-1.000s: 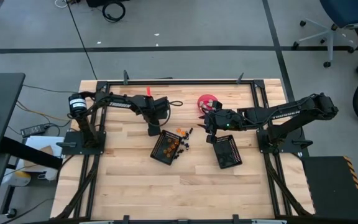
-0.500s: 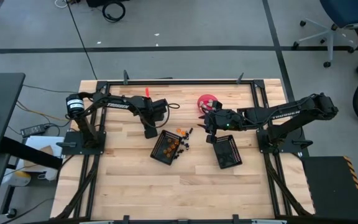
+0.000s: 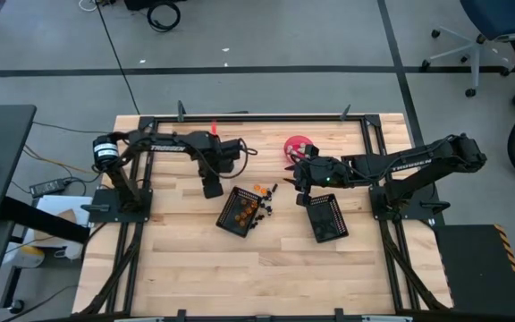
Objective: Sort Halloween decoration
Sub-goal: Put the orange pumpkin toy into the left black bin
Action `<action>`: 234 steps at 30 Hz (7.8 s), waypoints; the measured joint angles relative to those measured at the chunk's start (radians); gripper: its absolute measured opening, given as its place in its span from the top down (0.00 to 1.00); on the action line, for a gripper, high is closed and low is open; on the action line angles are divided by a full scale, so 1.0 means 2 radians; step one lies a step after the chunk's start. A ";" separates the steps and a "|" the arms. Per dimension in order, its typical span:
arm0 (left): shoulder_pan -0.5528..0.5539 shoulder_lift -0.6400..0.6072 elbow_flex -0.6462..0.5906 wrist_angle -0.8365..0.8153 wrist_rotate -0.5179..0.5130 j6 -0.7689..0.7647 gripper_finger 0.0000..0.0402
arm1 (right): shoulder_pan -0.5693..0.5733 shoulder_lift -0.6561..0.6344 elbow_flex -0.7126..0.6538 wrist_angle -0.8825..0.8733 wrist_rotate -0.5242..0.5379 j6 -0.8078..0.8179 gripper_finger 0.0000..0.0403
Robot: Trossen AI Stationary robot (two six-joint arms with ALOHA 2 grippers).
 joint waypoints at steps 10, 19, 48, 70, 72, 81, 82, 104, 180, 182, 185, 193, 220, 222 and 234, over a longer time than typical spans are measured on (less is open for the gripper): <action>0.000 -0.001 0.126 -0.095 0.000 0.019 0.84 | 0.000 0.000 0.000 -0.012 0.000 0.003 0.61; -0.016 -0.002 0.189 -0.109 0.098 0.002 0.84 | 0.000 0.000 0.000 -0.016 0.000 0.004 0.61; -0.145 0.090 0.194 -0.050 0.056 -0.072 0.54 | 0.007 0.000 0.000 -0.039 0.000 0.018 0.61; -0.029 0.116 0.221 0.058 0.033 -0.110 0.57 | -0.002 -0.052 -0.053 -0.047 0.027 0.003 0.61; -0.023 0.130 0.221 0.056 0.032 -0.120 0.57 | -0.013 -0.067 -0.072 -0.013 0.027 -0.008 0.61; -0.028 0.166 0.221 0.060 -0.003 -0.136 0.57 | -0.047 -0.101 -0.099 0.016 -0.012 -0.006 0.61; -0.031 0.166 0.221 0.064 -0.015 -0.135 0.57 | -0.048 -0.101 -0.099 0.015 -0.012 -0.007 0.61; -0.081 0.168 0.200 0.148 -0.077 -0.051 0.57 | -0.050 -0.099 -0.099 0.030 -0.027 -0.005 0.61; -0.093 0.203 0.423 -0.136 0.004 0.070 0.85 | -0.049 -0.099 -0.099 0.019 -0.050 0.000 0.61; -0.099 0.202 0.434 -0.161 0.041 0.037 0.85 | -0.049 -0.099 -0.099 0.019 -0.050 -0.001 0.61; -0.115 0.203 0.432 -0.208 0.061 -0.002 0.85 | -0.049 -0.099 -0.099 0.019 -0.050 -0.001 0.61; -0.178 0.208 0.380 -0.201 0.008 -0.040 0.79 | -0.049 -0.099 -0.099 0.018 -0.075 0.014 0.61; -0.112 0.208 0.317 0.051 -0.060 -0.029 0.53 | -0.045 -0.121 -0.099 -0.026 -0.044 0.015 0.61; -0.104 0.208 0.301 0.079 -0.060 -0.029 0.53 | -0.044 -0.132 -0.099 -0.026 -0.043 0.019 0.61; -0.086 0.208 0.229 0.144 -0.066 0.025 0.53 | -0.024 -0.154 -0.099 -0.024 -0.048 0.021 0.61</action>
